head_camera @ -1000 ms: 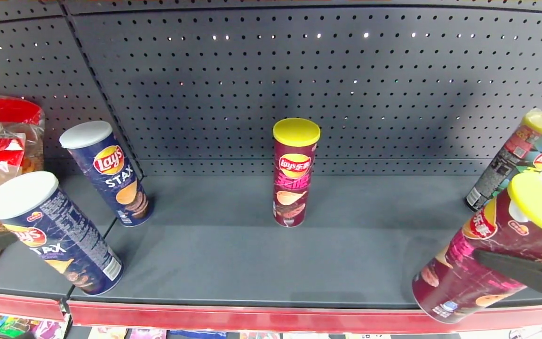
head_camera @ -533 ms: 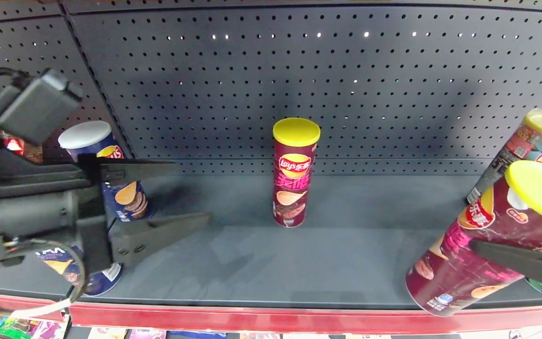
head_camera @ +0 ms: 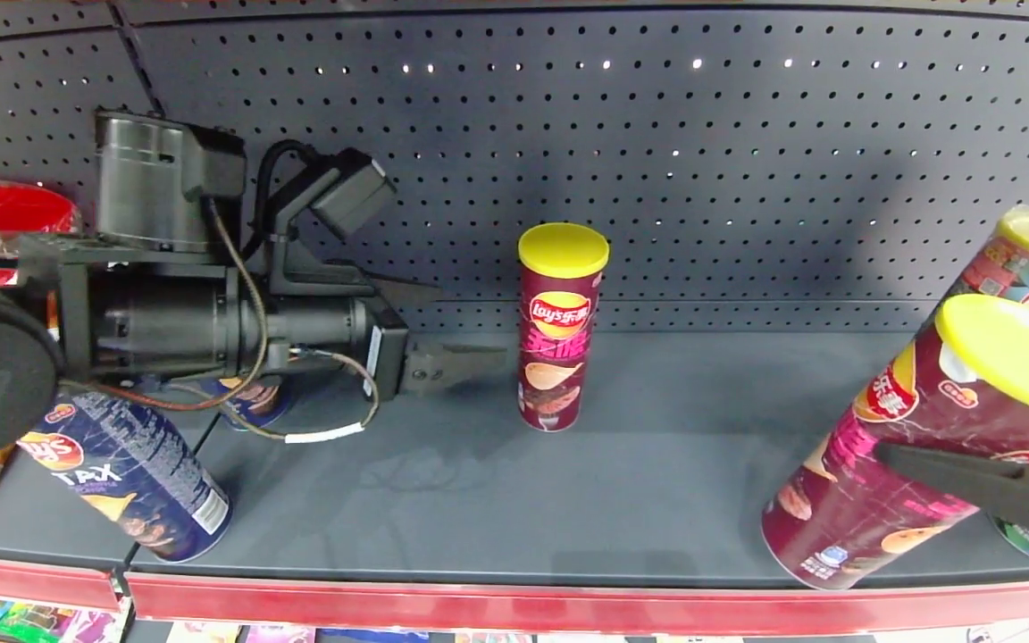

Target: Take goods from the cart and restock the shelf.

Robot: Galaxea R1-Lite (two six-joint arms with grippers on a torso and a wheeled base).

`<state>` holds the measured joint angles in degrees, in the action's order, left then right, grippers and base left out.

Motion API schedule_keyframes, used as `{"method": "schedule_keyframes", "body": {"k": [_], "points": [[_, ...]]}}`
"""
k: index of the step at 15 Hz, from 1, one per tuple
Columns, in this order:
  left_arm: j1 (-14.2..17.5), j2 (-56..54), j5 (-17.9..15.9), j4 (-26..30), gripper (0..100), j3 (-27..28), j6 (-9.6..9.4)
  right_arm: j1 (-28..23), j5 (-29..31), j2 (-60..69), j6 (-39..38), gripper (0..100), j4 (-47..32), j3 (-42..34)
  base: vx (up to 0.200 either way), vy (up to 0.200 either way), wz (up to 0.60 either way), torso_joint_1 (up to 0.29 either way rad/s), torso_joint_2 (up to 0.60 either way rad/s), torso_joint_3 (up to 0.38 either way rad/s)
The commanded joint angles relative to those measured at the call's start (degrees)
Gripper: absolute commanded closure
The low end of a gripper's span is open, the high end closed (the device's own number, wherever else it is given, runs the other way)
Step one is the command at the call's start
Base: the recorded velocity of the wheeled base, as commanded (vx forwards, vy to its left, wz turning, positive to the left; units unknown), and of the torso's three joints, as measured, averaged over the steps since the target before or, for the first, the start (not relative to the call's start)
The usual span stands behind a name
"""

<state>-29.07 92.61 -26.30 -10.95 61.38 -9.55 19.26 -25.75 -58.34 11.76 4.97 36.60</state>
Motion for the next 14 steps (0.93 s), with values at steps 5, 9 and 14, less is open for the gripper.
{"method": "schedule_keyframes", "body": {"k": [5, 9, 14], "points": [[-1.42, 11.01, -1.74, -3.47, 0, 8.14, -1.35, -0.1, -0.01, -0.19, -0.25, 100, 0.04, -0.12, 0.0, 0.0, 0.0, 0.0, 0.0, 0.0], [-2.13, 14.61, -1.65, -10.23, 0, 8.67, -1.27, -0.1, 0.17, -0.02, -1.13, 100, 0.04, -0.12, 0.0, 0.0, 0.0, 0.0, 0.0, 0.0], [-4.06, 17.6, -1.92, -10.32, 0, 12.71, -1.18, -0.19, 0.26, 0.16, -1.13, 100, 0.04, -0.12, 0.0, 0.0, 0.0, 0.0, 0.0, 0.0]]}}
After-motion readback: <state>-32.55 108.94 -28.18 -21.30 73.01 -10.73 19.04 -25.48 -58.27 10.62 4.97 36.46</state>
